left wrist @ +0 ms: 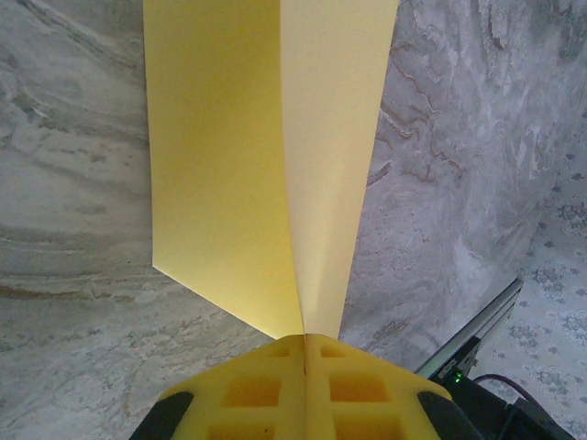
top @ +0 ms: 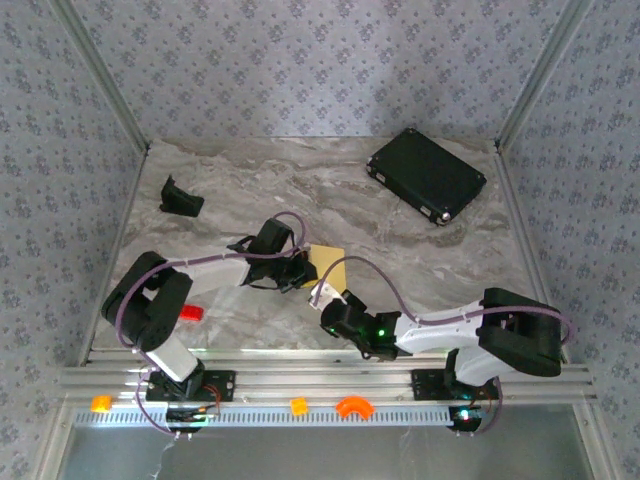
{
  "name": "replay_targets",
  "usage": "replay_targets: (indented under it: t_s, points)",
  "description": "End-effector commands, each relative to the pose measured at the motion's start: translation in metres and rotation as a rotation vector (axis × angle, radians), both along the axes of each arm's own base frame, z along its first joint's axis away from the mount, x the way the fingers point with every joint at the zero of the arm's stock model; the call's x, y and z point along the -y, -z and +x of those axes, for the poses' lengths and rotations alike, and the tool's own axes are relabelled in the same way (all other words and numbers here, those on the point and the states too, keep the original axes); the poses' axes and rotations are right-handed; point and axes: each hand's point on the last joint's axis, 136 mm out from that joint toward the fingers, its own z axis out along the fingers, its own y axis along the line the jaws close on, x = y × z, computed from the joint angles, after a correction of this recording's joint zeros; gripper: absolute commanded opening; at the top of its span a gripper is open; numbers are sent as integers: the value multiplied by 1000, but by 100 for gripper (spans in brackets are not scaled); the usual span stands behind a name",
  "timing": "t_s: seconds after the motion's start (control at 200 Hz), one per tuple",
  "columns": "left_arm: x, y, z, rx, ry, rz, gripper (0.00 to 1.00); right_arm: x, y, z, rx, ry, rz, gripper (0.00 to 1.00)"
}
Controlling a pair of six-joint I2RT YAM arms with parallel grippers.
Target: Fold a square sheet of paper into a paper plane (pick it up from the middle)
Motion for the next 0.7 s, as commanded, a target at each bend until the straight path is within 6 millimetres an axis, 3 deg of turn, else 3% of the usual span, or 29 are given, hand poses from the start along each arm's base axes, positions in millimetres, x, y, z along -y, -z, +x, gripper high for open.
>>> replay_targets:
  t_s: [0.0, 0.07, 0.225, 0.33, 0.495, 0.695]
  points:
    - [3, -9, 2, 23, -3, -14, 2, 3, 3, -1, -37, 8, 5, 0]
    - [2, -10, 3, 30, -8, -10, 5, 2, 2, -3, -64, 1, 23, 0]
    - [-11, -8, 6, 40, -53, 54, 37, -1, 5, -10, -197, -16, 103, 0]
    - [-25, -8, 8, 58, -93, 112, 49, -6, 8, -20, -372, -45, 203, 0]
    - [-42, -15, 13, 95, -152, 145, 56, -8, 10, -19, -599, -22, 343, 0]
    - [-43, -26, 17, 121, -162, 122, 57, -11, 4, -11, -772, 9, 471, 0]
